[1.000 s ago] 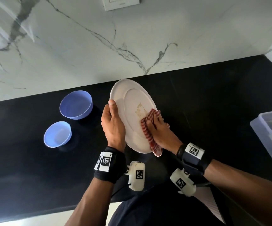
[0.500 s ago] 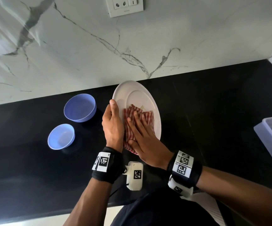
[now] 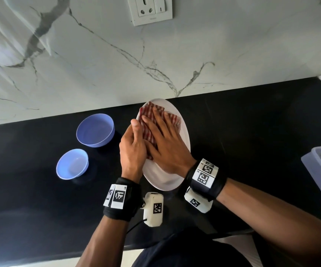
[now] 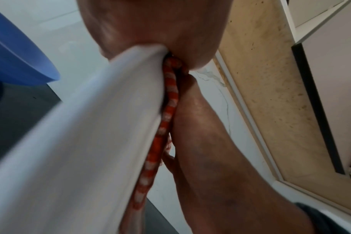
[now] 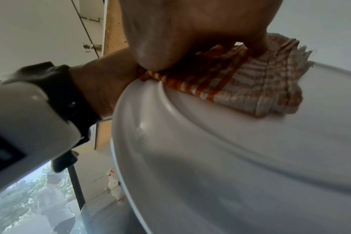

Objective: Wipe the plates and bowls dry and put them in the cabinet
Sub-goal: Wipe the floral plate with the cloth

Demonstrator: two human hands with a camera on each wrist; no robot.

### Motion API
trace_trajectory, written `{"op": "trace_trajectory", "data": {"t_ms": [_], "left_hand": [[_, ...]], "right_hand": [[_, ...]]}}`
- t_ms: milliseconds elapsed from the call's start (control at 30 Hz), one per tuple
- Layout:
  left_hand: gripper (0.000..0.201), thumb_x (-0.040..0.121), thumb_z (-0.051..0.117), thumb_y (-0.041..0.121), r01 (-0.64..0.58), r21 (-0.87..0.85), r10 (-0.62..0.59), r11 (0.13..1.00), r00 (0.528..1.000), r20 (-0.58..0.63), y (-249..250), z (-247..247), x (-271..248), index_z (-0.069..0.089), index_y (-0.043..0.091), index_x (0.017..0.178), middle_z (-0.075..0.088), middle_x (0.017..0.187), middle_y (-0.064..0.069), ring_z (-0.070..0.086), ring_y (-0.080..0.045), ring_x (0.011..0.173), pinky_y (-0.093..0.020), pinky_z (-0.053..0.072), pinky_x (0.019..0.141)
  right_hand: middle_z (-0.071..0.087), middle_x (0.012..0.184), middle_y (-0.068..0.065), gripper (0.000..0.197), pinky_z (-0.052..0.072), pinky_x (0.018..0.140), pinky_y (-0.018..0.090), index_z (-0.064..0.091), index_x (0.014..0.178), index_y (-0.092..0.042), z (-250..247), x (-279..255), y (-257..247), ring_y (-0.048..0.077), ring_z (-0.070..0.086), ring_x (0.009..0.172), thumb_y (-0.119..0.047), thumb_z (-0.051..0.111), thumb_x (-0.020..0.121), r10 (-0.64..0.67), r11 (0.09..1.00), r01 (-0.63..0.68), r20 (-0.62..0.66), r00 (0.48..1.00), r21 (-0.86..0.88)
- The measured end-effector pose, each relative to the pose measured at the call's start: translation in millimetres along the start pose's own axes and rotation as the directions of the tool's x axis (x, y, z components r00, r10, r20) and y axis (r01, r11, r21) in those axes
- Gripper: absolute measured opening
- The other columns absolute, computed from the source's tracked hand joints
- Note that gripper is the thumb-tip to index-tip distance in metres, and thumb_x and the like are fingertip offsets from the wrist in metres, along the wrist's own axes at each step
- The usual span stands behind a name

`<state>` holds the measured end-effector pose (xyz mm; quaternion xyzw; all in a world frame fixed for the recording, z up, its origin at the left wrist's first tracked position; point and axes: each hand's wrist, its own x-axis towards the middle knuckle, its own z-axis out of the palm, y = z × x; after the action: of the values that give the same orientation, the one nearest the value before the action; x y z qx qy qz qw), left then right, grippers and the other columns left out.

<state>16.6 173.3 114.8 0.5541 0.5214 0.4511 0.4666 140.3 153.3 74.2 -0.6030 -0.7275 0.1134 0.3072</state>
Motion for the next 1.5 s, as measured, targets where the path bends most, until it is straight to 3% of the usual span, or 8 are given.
{"op": "trace_trajectory", "data": {"t_ms": [100, 300, 700, 967, 1100, 1300, 1400, 1500], "left_hand": [[0.091, 0.088, 0.034, 0.091, -0.116, 0.090, 0.119, 0.989, 0.993, -0.026, -5.6, -2.3, -2.2, 0.063, 0.005, 0.092, 0.069, 0.085, -0.015, 0.066, -0.033, 0.079, -0.055, 0.057, 0.076], [0.081, 0.088, 0.036, 0.088, -0.208, 0.149, 0.213, 0.967, 0.977, -0.017, -7.1, -1.2, -10.4, 0.038, 0.008, 0.073, 0.038, 0.065, 0.010, 0.032, -0.006, 0.061, -0.028, 0.032, 0.057], [0.065, 0.096, 0.039, 0.069, -0.161, 0.106, 0.168, 0.981, 0.984, -0.057, -14.8, 4.4, -18.2, 0.035, 0.009, 0.072, 0.035, 0.061, 0.012, 0.030, -0.011, 0.061, -0.033, 0.029, 0.058], [0.077, 0.091, 0.045, 0.081, -0.136, -0.045, 0.130, 0.990, 0.986, -0.108, -23.7, 5.1, -23.1, 0.042, 0.006, 0.076, 0.041, 0.068, -0.006, 0.037, -0.022, 0.066, -0.042, 0.035, 0.062], [0.063, 0.096, 0.046, 0.067, -0.189, -0.037, 0.181, 0.981, 0.969, -0.166, -20.2, 7.7, -27.3, 0.041, 0.009, 0.072, 0.040, 0.063, 0.008, 0.036, -0.011, 0.062, -0.033, 0.034, 0.061], [0.053, 0.097, 0.046, 0.060, -0.249, -0.024, 0.234, 0.968, 0.935, -0.268, -9.6, -4.2, -23.9, 0.042, 0.014, 0.070, 0.041, 0.063, 0.012, 0.036, -0.004, 0.060, -0.020, 0.035, 0.058], [0.056, 0.097, 0.045, 0.059, -0.259, 0.003, 0.247, 0.966, 0.919, -0.307, -3.9, -15.4, -24.1, 0.039, 0.010, 0.071, 0.038, 0.066, 0.001, 0.032, -0.009, 0.062, -0.025, 0.033, 0.058], [0.062, 0.096, 0.046, 0.059, -0.279, 0.067, 0.286, 0.958, 0.914, -0.287, 0.6, -23.7, -24.3, 0.035, 0.004, 0.071, 0.033, 0.066, -0.002, 0.027, -0.011, 0.062, -0.030, 0.028, 0.058]], "right_hand": [[-0.003, 0.171, 0.003, 0.067, 0.001, 0.127, 0.048, 0.012, 0.163, -0.025, -0.1, 3.7, 2.7, 0.018, -0.010, 0.157, -0.054, 0.024, 0.104, 0.034, 0.997, -0.032, -0.023, 0.999, 0.075], [0.004, 0.171, -0.007, 0.072, -0.006, 0.125, 0.034, 0.006, 0.163, -0.029, -7.8, 23.3, 19.2, 0.010, -0.003, 0.156, -0.063, 0.021, 0.101, 0.191, 0.968, -0.177, -0.061, 0.980, 0.180], [0.032, 0.155, 0.006, 0.054, 0.034, 0.115, 0.056, 0.032, 0.152, -0.030, -13.2, 2.8, 86.1, 0.035, 0.042, 0.136, -0.057, 0.023, 0.106, 0.552, 0.765, -0.584, 0.189, 0.812, 0.272], [0.062, 0.120, 0.011, 0.050, 0.049, 0.092, 0.039, 0.052, 0.134, -0.015, -5.2, -40.1, 81.7, 0.029, 0.063, 0.105, -0.048, 0.024, 0.109, 0.618, 0.734, -0.669, 0.293, 0.729, 0.117], [0.073, 0.101, 0.007, 0.049, 0.054, 0.088, 0.038, 0.068, 0.109, -0.012, -6.1, -59.9, 69.9, 0.023, 0.070, 0.094, -0.046, 0.032, 0.109, 0.618, 0.658, -0.726, 0.408, 0.672, 0.200], [0.079, 0.093, 0.002, 0.036, 0.053, 0.101, 0.044, 0.076, 0.098, -0.017, -24.4, -77.5, 73.2, 0.018, 0.075, 0.092, -0.037, 0.047, 0.107, 0.588, 0.446, -0.705, 0.413, 0.695, 0.551], [0.076, 0.097, -0.008, 0.034, 0.053, 0.095, 0.034, 0.070, 0.102, -0.024, -49.8, -79.0, 78.6, 0.011, 0.072, 0.095, -0.042, 0.042, 0.108, 0.611, 0.592, -0.663, 0.281, 0.740, 0.458], [0.070, 0.107, -0.007, 0.032, 0.050, 0.087, 0.033, 0.062, 0.123, -0.029, -70.3, -77.4, 85.8, 0.015, 0.066, 0.101, -0.041, 0.035, 0.109, 0.548, 0.830, -0.557, 0.136, 0.825, 0.037]]}}
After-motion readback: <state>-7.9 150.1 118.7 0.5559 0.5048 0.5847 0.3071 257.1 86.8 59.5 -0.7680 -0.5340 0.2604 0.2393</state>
